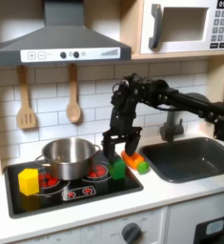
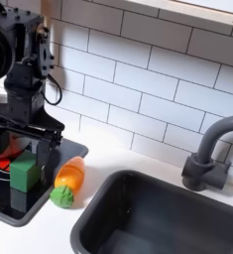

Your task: Reach green block

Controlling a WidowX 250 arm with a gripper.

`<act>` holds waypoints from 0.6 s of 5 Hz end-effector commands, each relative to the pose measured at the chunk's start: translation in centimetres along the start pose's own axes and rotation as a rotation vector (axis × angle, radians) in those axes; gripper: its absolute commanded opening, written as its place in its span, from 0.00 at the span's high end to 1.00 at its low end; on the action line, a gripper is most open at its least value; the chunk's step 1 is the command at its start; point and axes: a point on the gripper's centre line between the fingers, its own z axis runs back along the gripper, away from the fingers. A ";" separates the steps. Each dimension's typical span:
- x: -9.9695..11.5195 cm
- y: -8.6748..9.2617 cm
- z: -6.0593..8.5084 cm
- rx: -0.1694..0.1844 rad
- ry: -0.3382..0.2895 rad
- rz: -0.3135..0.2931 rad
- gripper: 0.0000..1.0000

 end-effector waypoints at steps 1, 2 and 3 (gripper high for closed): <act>0.0 0.0 -1.5 -0.002 0.029 -0.011 0.00; 0.1 -0.2 -2.1 -0.003 0.039 -0.024 0.00; 0.2 -0.2 -2.7 -0.006 0.051 -0.025 0.00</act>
